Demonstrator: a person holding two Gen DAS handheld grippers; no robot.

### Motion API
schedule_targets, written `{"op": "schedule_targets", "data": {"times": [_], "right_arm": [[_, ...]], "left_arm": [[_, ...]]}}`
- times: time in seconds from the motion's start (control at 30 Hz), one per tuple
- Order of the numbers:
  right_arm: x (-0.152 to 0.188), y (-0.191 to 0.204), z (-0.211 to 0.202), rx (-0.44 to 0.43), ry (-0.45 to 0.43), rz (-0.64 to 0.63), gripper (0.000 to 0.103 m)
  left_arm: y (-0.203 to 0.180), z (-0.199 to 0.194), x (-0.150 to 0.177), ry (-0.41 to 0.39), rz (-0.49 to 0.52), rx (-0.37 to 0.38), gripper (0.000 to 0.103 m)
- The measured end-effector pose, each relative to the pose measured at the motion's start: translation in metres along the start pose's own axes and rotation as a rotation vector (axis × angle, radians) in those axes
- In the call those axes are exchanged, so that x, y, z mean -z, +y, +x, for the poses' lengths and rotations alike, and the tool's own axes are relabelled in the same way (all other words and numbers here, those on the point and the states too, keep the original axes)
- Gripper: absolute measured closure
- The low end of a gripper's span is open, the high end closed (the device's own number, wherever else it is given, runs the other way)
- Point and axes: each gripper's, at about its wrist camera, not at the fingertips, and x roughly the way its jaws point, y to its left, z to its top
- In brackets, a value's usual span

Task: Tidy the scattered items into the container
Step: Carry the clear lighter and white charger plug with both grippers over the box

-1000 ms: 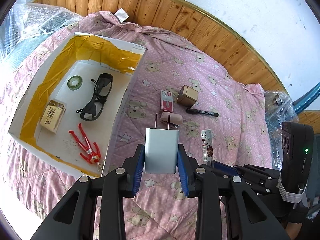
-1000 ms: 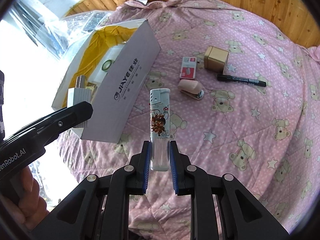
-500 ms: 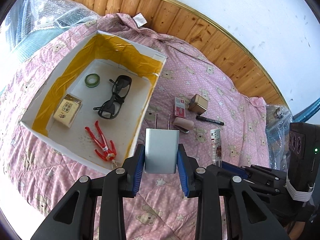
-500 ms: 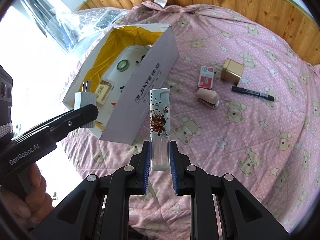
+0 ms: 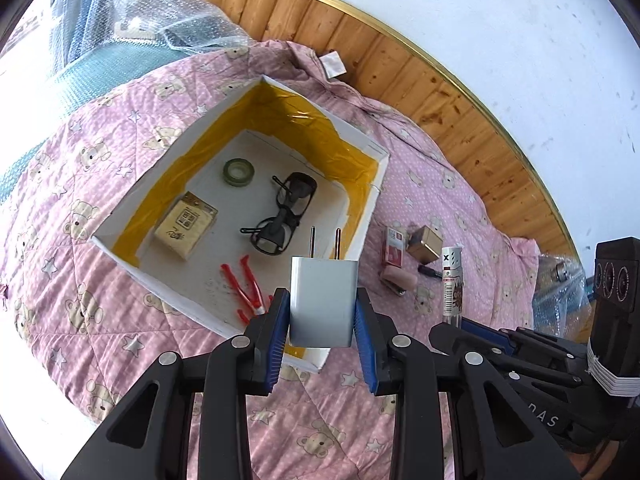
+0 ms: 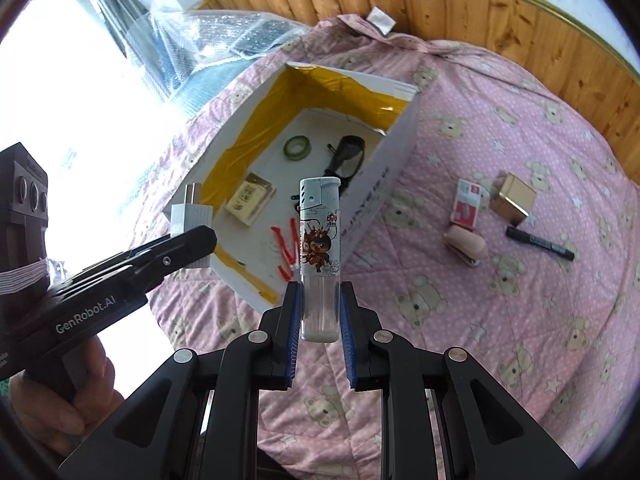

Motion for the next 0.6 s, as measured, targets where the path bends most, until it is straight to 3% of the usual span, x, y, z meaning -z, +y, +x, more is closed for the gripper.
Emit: {"op": "schedule_targets", "data": {"times": [0.6], "right_arm": [[-0.064, 0.034, 0.027, -0.006, 0.016, -0.069, 0.084]], "left_arm": [[0.042, 0.015, -0.042, -0.008, -0.084, 0.0, 0.07]]}}
